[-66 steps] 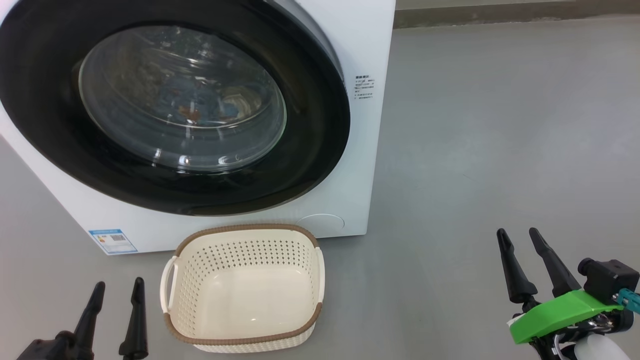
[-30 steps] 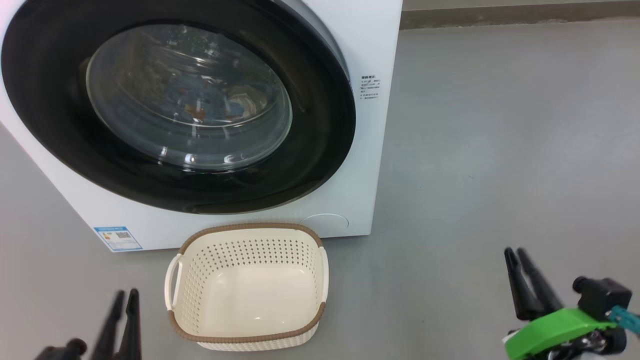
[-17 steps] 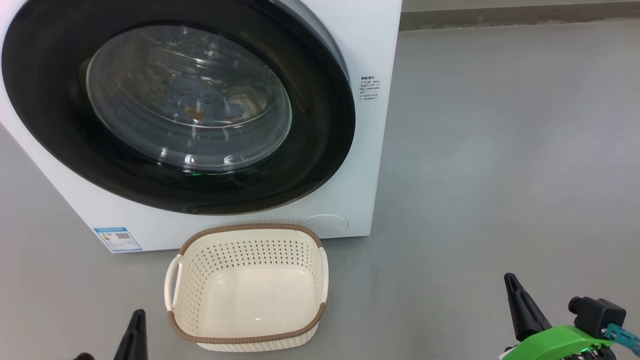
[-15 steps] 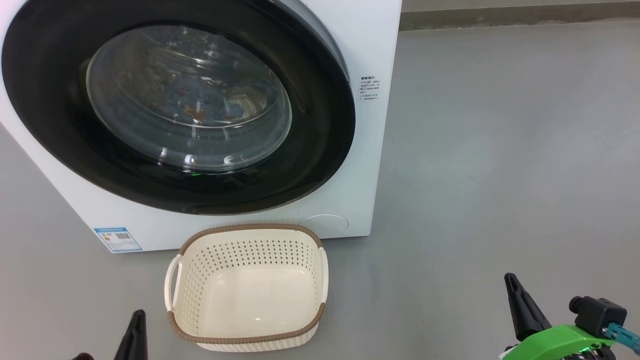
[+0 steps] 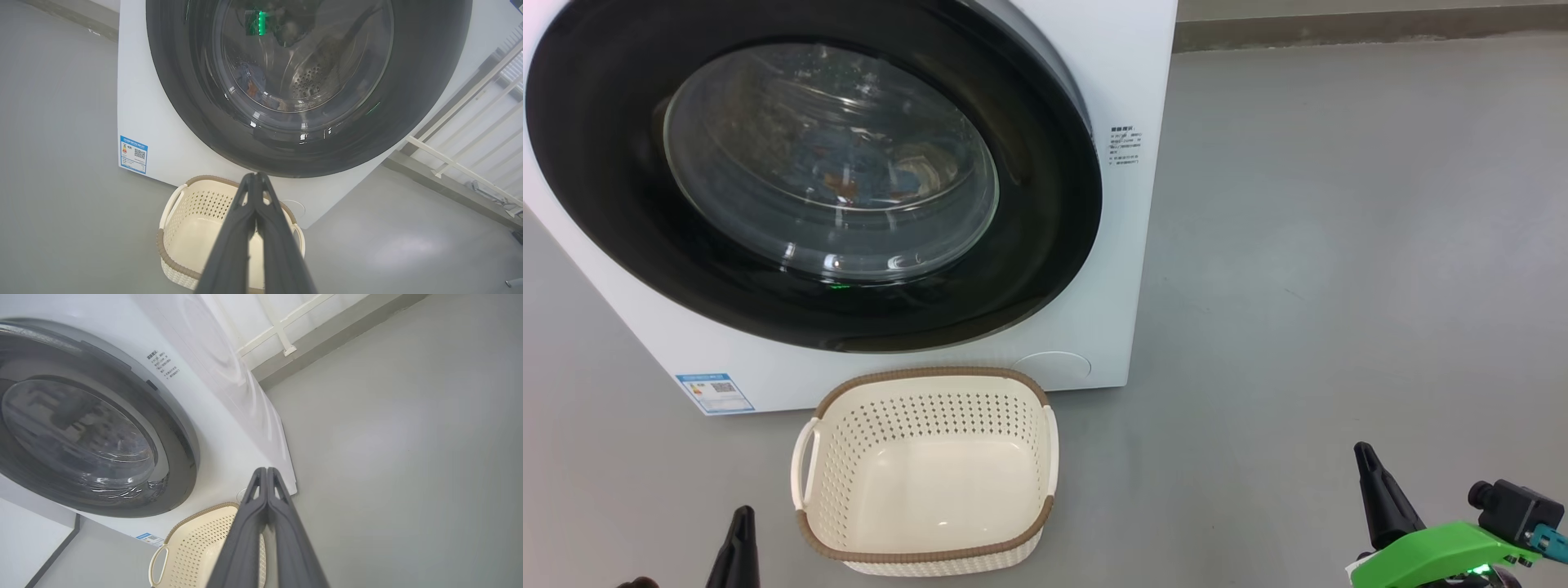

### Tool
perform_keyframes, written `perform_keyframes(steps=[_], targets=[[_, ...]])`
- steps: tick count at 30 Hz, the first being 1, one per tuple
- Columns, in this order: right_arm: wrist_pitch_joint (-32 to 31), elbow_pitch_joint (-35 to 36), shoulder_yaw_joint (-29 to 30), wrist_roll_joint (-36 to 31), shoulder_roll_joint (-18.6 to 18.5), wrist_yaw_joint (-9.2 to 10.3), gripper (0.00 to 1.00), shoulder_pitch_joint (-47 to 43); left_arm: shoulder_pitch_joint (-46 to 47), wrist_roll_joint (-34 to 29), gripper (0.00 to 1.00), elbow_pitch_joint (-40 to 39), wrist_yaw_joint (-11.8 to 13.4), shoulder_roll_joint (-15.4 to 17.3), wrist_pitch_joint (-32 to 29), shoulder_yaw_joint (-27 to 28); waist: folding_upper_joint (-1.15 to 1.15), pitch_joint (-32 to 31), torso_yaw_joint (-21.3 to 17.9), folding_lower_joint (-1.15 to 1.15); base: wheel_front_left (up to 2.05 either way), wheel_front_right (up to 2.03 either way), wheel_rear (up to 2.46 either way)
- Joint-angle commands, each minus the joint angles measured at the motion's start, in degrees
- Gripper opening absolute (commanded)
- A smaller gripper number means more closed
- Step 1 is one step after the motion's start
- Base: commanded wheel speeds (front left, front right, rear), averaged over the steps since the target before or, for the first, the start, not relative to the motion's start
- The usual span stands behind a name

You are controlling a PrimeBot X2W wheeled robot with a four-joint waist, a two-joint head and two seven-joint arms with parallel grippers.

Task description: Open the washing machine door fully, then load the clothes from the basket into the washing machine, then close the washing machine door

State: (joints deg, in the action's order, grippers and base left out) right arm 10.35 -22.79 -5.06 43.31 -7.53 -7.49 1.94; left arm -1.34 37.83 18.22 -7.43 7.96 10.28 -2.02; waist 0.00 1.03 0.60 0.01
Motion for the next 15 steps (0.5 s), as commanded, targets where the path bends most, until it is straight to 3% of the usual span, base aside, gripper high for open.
perform_keyframes(steps=[1,15], targets=[[-0.4,1.7,0.6,1.6,-0.5,0.0,0.0,2.2,2.2,1.8,0.0,-1.8,0.4,0.5,-0.4,1.0,0.0,0.0,0.0,-0.01,0.0,0.0,0.0],[-2.6,2.6,2.1,7.9,0.1,0.0,0.0,2.6,3.0,8.8,0.0,-2.4,0.6,-0.2,-2.6,2.0,0.0,-0.2,-0.1,-0.01,0.0,0.0,0.0]])
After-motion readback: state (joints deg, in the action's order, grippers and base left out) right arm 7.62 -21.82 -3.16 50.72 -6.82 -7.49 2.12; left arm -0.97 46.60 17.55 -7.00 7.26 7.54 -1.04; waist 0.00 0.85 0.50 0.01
